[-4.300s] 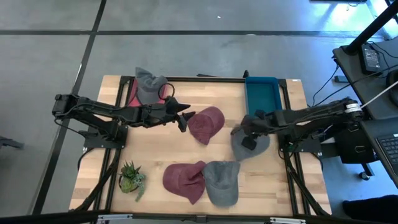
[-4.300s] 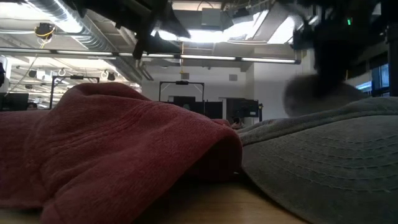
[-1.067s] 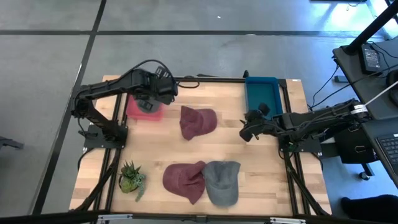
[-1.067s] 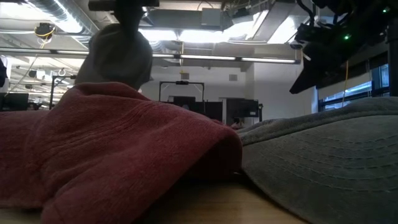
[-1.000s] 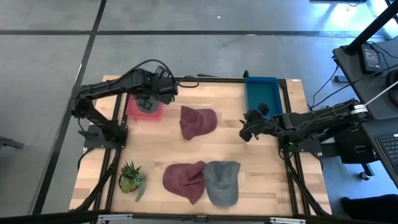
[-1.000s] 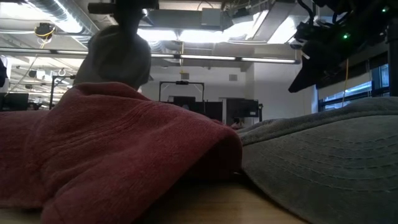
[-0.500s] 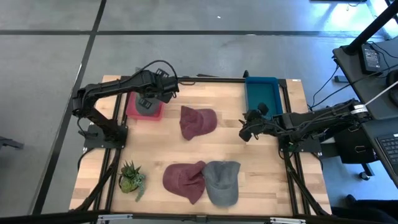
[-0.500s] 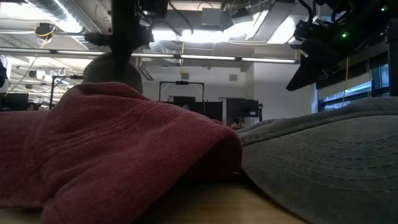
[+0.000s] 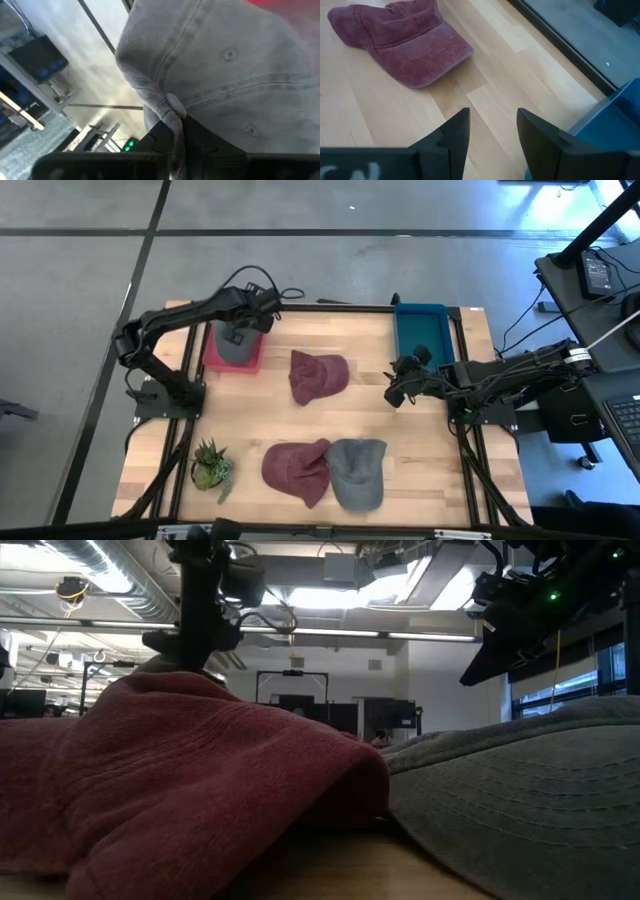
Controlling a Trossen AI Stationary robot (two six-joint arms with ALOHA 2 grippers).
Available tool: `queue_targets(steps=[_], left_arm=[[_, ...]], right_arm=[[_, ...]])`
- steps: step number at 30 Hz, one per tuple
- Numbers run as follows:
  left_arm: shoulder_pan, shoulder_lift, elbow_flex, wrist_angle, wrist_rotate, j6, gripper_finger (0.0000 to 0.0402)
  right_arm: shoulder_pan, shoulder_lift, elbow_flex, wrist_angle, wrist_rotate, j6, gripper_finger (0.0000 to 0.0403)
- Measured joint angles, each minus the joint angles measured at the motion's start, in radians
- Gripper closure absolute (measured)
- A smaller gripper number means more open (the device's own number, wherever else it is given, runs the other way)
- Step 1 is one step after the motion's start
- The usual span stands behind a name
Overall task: Pick & Place hat
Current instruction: Put the top gray cap into the pink bin
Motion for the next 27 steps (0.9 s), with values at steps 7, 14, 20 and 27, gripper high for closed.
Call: queue_targets(steps=[7,14,20,27], left_arm=[[0.071,0.000,-0.001,0.011,0.002,0.017,0.0373],[0.130,0.000,-0.001,0.091,0.018,0.021,0.0373],[0.158,0.000,-0.001,0.139,0.059,-0.005,0.0373],[0.158,0.000,-0.001,0.136,0.099,-0.052,0.0342]], right_arm=[[0.000,0.000,0.000,0.000,0.000,-0.004,0.0240],[0.000,0.000,0.000,0.000,0.000,-0.004,0.0240],[0.000,0.000,0.000,0.000,0.000,-0.004,0.0240],[0.000,0.000,0.000,0.000,0.000,-0.004,0.0240]])
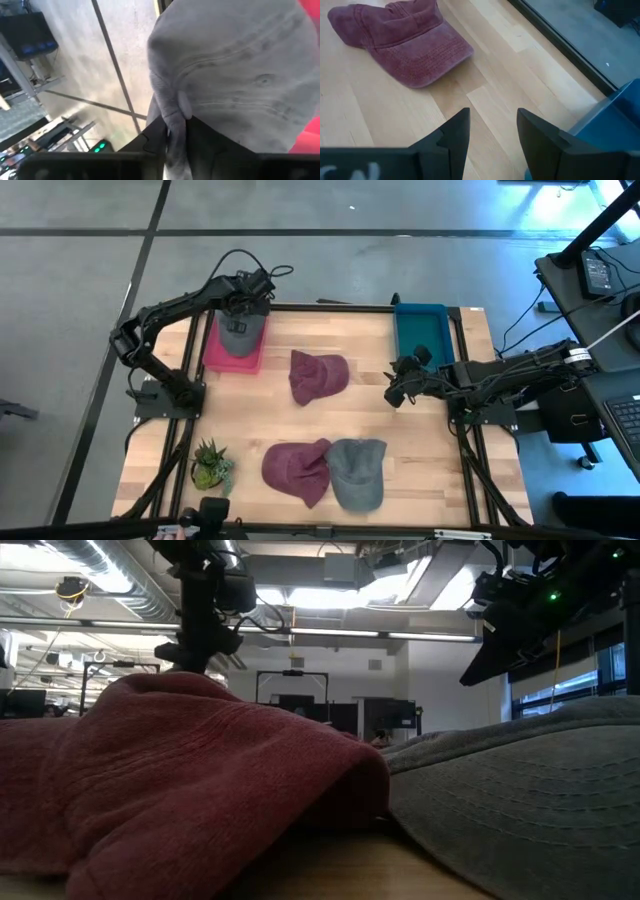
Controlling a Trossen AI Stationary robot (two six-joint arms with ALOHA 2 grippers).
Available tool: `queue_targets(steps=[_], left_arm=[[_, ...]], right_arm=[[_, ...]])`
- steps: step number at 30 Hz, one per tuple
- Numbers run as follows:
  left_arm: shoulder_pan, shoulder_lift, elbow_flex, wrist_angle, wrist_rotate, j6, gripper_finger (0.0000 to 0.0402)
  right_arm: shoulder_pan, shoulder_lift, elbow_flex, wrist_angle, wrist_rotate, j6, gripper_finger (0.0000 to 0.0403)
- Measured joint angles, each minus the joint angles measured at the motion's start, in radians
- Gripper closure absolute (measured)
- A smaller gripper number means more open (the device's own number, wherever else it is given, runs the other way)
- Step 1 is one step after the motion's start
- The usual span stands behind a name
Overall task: Pick & Place hat
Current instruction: Put the top gray cap into the pink bin
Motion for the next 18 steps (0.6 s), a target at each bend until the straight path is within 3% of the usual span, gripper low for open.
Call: queue_targets(steps=[4,9,18], left_arm=[[0.000,0.000,0.000,-0.002,-0.015,-0.006,0.0298],[0.000,0.000,0.000,-0.005,-0.184,-0.066,0.0251],[0.006,0.000,0.000,-0.068,-0.124,-0.059,0.0232]], right_arm=[[0.000,0.000,0.000,0.000,-0.003,0.001,0.0240],[0.000,0.000,0.000,0.000,-0.009,0.000,0.0240],[0.000,0.000,0.000,0.000,-0.009,0.000,0.0240]])
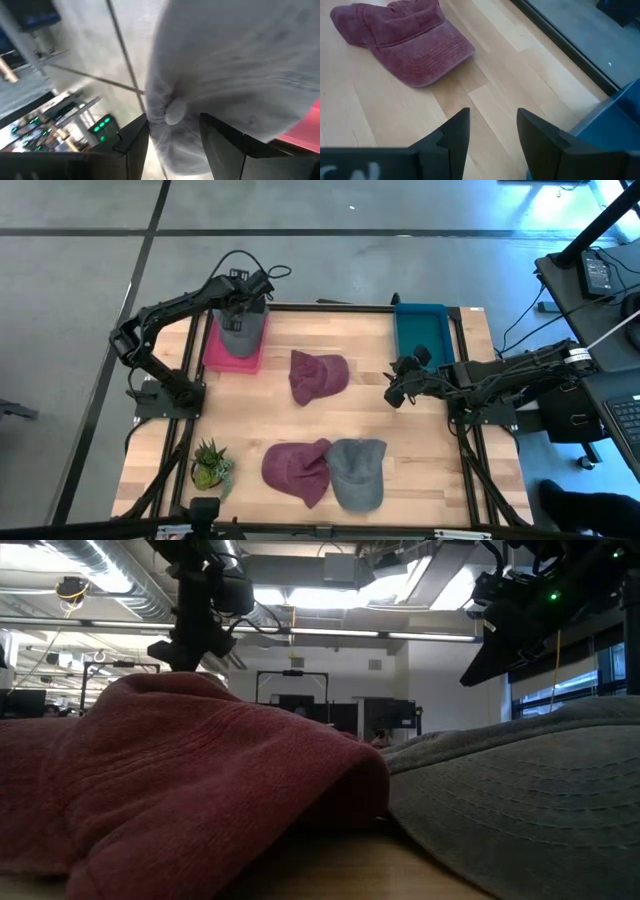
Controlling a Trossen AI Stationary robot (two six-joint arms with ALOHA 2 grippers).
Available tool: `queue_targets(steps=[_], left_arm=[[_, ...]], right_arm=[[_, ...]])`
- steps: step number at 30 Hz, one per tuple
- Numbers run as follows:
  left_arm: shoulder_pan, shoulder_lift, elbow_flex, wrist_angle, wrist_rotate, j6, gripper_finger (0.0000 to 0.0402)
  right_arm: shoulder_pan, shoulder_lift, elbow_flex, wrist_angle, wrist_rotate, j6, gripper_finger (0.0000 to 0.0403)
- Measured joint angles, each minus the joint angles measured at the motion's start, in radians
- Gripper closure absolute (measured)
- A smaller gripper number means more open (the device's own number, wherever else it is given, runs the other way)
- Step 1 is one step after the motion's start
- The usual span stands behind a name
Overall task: Pick & Place hat
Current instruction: Put the top gray cap into the pink bin
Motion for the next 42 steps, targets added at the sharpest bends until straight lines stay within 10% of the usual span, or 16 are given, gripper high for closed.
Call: queue_targets(steps=[7,20,31,42], left_arm=[[0.001,-0.001,0.024,-0.119,0.159,0.003,0.0237],[0.001,-0.001,0.131,-0.183,0.066,-0.031,0.0237],[0.028,-0.042,0.131,-0.180,0.544,-0.417,0.0236],[0.084,-0.048,-0.126,0.127,0.413,-0.471,0.0233]], right_arm=[[0.000,0.000,0.000,0.000,0.000,0.000,0.0240],[0.000,0.000,0.000,0.000,0.000,0.000,0.0240],[0.000,0.000,0.000,-0.001,0.000,-0.004,0.0240],[0.000,0.000,0.000,-0.006,0.002,-0.028,0.0240]])
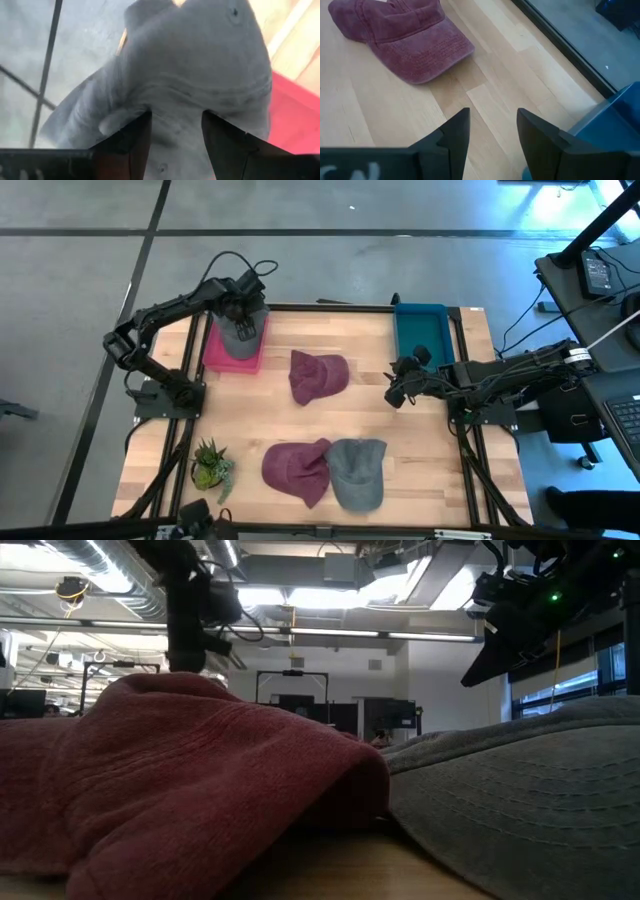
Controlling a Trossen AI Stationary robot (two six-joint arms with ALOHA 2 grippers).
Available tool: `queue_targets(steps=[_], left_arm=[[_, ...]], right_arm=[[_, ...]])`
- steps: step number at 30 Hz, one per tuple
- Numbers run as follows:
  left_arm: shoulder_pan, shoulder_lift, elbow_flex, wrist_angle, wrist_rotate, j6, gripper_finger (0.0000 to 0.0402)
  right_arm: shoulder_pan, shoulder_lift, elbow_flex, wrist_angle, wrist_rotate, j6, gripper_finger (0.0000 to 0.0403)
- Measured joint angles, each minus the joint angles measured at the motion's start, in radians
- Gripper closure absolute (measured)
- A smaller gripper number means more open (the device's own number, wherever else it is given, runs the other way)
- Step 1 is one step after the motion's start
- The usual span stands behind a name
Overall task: Pick & Place hat
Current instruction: Put the top gray cap into the pink bin, then put the top red cap into the blue bin
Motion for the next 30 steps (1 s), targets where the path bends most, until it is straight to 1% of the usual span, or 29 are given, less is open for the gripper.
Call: queue_targets(steps=[3,7,12,16,18,20,22,24,27,30], left_arm=[[0.024,0.000,-0.030,0.041,0.022,0.008,0.0235],[0.041,-0.009,-0.030,0.026,0.046,0.003,0.0237],[0.041,-0.078,-0.018,0.023,0.069,0.001,0.0234],[0.038,-0.165,-0.014,0.025,0.081,-0.027,0.0233],[0.036,-0.214,-0.014,0.025,0.127,-0.051,0.0233],[0.028,-0.263,-0.014,0.033,0.207,-0.084,0.0233],[0.010,-0.310,-0.020,0.072,0.301,-0.119,0.0233],[-0.024,-0.355,-0.044,0.138,0.364,-0.161,0.0235],[-0.102,-0.418,-0.119,0.311,0.381,-0.228,0.0237],[-0.201,-0.472,-0.224,0.517,0.382,-0.312,0.0236]], right_arm=[[0.000,0.000,0.000,0.000,0.000,0.001,0.0240],[0.000,0.000,0.000,0.000,0.000,0.004,0.0240],[0.000,0.000,0.000,0.000,0.000,0.022,0.0240],[0.000,0.000,0.000,-0.001,-0.001,0.028,0.0240],[0.000,0.000,0.000,-0.001,-0.001,0.028,0.0240],[0.000,0.000,0.000,-0.001,-0.001,0.028,0.0240],[0.000,0.000,0.000,-0.001,-0.001,0.028,0.0240],[0.000,0.000,0.000,-0.001,0.000,0.028,0.0240],[0.000,0.001,0.000,0.007,0.000,0.028,0.0240],[0.000,0.004,0.000,0.022,-0.001,0.028,0.0240]])
